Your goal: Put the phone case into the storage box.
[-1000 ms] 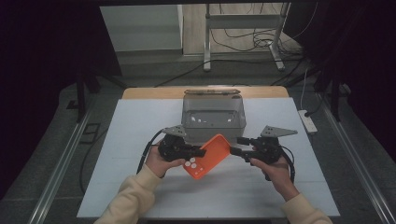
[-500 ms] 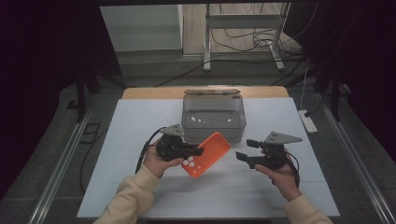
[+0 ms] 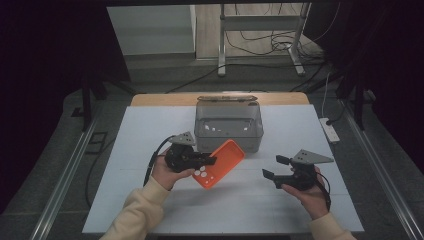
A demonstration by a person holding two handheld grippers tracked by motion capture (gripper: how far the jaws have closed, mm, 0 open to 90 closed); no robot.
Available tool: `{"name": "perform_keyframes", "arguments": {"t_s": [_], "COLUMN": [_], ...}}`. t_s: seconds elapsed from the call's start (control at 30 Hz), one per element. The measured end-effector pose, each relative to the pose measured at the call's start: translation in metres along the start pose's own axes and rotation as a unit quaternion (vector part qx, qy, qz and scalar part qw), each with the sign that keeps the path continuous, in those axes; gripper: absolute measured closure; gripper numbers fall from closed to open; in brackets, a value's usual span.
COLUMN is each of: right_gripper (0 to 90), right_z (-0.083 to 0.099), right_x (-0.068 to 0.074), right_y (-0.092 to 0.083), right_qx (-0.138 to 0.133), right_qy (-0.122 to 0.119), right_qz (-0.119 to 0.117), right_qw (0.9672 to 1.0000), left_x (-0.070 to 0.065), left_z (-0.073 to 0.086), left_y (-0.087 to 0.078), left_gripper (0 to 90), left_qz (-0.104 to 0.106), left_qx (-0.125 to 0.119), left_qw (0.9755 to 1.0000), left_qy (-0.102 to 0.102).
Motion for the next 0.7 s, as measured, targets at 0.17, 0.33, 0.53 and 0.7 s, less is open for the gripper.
{"name": "perform_keyframes", "arguments": {"t_s": [0.17,0.33,0.53,0.7], "right_gripper": [21.8,22.1,22.5,22.7], "right_z": [0.011,0.018,0.024,0.027], "right_x": [-0.005,-0.013,-0.018,-0.018], "right_y": [-0.005,-0.008,-0.007,-0.005], "right_qx": [0.004,0.006,0.011,0.013], "right_qy": [0.009,0.023,0.033,0.035], "right_qz": [0.011,0.022,0.027,0.018], "right_qw": [0.9999,0.9995,0.999,0.9991], "left_x": [0.0,0.0,0.0,0.001], "left_z": [-0.001,-0.001,-0.004,-0.005], "left_y": [-0.002,-0.004,-0.006,-0.007], "left_gripper": [80.0,80.0,80.1,80.1], "left_qz": [-0.006,-0.015,-0.029,-0.03], "left_qx": [0.0,0.0,-0.007,-0.011], "left_qw": [1.0,0.9999,0.9995,0.9994], "left_qy": [0.003,0.008,0.015,0.008]}}
Point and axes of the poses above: each handheld gripper's, and its own axes: y roughly forward along the jaws, z roughly out of its underside, x roughly to its left, the point moved 8 cm from there along y, roughly forward along the jaws
